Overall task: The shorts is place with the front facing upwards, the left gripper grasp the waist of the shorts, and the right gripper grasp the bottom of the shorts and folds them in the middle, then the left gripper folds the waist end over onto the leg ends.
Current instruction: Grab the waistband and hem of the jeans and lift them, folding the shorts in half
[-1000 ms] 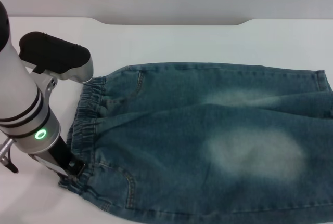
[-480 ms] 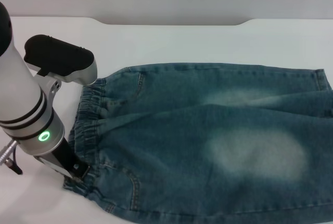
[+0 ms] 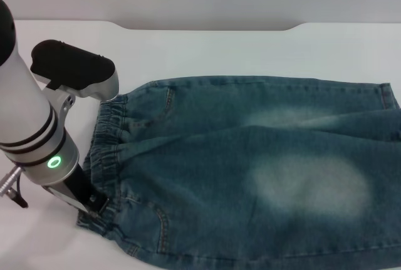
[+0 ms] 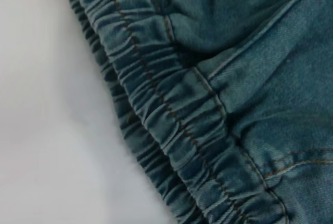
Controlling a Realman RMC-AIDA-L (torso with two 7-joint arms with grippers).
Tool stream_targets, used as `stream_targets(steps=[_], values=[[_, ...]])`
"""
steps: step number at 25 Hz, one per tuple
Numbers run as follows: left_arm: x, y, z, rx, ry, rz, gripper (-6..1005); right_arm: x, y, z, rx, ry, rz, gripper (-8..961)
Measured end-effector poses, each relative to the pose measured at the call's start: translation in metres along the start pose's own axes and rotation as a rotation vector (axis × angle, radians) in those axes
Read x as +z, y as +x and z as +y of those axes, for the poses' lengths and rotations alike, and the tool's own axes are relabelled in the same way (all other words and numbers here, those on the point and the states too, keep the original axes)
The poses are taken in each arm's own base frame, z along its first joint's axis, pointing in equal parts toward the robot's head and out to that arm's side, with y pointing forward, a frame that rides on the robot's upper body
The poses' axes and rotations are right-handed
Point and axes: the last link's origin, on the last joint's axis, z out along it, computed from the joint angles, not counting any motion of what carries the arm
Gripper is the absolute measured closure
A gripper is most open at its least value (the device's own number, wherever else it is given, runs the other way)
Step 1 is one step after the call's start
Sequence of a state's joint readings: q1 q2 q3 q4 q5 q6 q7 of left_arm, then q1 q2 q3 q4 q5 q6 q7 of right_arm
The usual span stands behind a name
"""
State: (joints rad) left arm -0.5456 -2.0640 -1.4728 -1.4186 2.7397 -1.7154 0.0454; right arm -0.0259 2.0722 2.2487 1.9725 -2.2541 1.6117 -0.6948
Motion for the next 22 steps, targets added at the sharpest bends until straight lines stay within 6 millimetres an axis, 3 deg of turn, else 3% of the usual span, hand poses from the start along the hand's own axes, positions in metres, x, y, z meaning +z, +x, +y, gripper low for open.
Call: stream_targets(steps=[5,7,22], values=[[-0.002,0.001,0.000,0.003,0.001,0.004,950,0.001,0.005,-0.003,-0.002,0.037,0.073,148],[-0.020,0.005,0.004,0.021,0.017,0.042,950,-0.001,0.008,-0.002,0.015,0.042,0.084,147],[-0.026,0.009,0.004,0.031,0.047,0.030,952,0.001,0.044,-0.001,0.205,0.010,0.199,150]])
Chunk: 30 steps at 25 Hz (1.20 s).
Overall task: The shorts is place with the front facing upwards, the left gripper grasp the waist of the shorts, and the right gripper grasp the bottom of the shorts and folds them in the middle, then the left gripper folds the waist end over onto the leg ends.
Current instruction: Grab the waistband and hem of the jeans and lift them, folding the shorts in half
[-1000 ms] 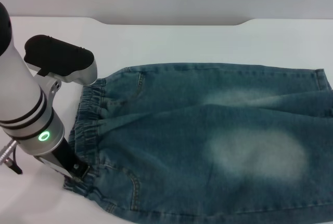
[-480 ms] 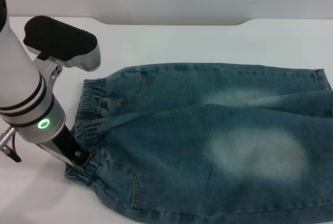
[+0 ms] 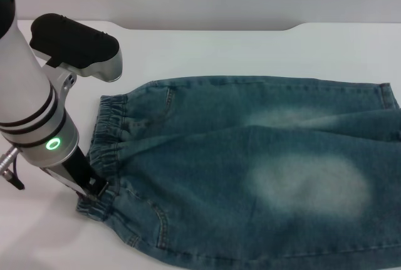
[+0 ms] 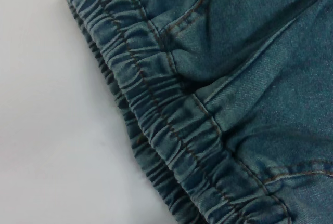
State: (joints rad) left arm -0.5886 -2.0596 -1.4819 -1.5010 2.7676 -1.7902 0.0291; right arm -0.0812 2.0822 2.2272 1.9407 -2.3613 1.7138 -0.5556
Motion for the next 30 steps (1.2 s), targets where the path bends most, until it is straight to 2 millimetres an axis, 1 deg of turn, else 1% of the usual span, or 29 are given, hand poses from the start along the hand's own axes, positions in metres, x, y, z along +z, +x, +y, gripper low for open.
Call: stream_targets(steps=[7,12,21,30], values=[[-0.004,0.002,0.001,0.009,0.006,0.008,952,0.022,0.015,-0.004,0.092,-0.071,0.060,151],[-0.003,0.003,0.001,0.010,0.011,0.001,954,0.036,0.024,-0.002,0.131,-0.123,0.095,152],[-0.003,0.005,0.002,0.015,0.011,0.000,954,0.039,0.025,0.000,0.150,-0.150,0.091,151],[-0.002,0.005,0.002,0.016,0.012,-0.007,955,0.044,0.031,0.003,0.179,-0.168,0.122,152]])
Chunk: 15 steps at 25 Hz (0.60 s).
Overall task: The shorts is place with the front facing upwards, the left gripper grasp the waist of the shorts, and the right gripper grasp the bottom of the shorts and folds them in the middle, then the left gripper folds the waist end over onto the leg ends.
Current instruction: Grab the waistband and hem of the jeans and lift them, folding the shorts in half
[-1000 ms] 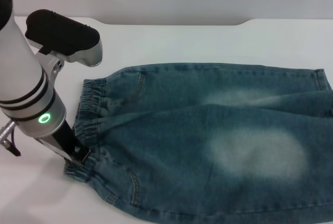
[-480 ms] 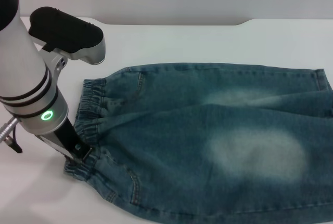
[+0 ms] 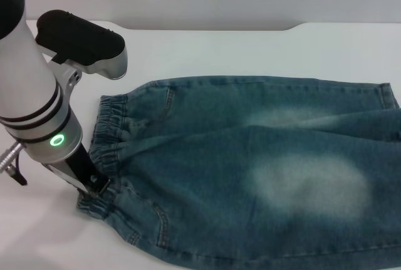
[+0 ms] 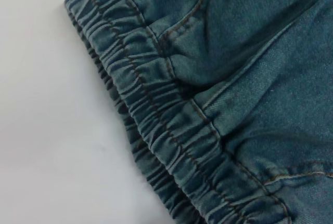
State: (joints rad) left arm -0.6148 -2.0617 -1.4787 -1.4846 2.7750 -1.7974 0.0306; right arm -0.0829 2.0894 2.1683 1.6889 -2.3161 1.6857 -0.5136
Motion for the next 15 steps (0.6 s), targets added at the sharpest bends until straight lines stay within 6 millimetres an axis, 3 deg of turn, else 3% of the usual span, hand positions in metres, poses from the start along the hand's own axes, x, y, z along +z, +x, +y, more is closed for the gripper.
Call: stream_targets(steps=[15], values=[[0.0001,0.0010,0.0015,0.009,0.000,0.003,955,0.0069,0.0033,-0.0023,0.022,0.002,0.020,158]])
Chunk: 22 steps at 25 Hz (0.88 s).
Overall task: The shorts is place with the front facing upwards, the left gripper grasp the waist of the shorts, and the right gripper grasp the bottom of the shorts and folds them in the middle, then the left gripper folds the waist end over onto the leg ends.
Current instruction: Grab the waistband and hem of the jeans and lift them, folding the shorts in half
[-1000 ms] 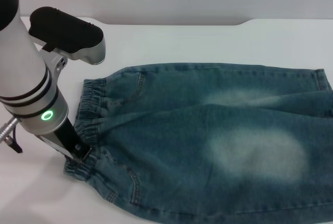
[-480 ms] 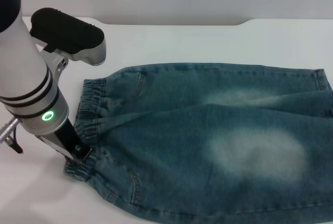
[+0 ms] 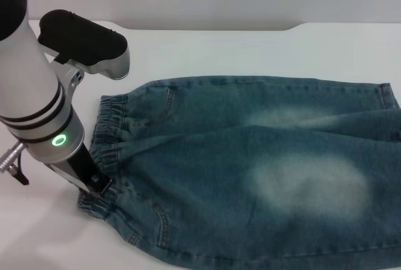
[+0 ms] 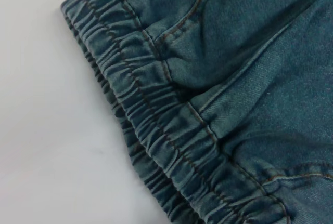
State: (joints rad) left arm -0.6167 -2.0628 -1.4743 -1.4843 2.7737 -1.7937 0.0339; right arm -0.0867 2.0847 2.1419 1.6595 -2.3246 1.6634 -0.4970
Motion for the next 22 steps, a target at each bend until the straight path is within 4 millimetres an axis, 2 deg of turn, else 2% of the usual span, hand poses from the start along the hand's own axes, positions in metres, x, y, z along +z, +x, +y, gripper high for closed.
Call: stream_targets(steps=[22], values=[[0.001,0.000,0.000,0.008,-0.003,0.001,956,0.013,0.000,-0.001,0.027,-0.046,0.037,297]])
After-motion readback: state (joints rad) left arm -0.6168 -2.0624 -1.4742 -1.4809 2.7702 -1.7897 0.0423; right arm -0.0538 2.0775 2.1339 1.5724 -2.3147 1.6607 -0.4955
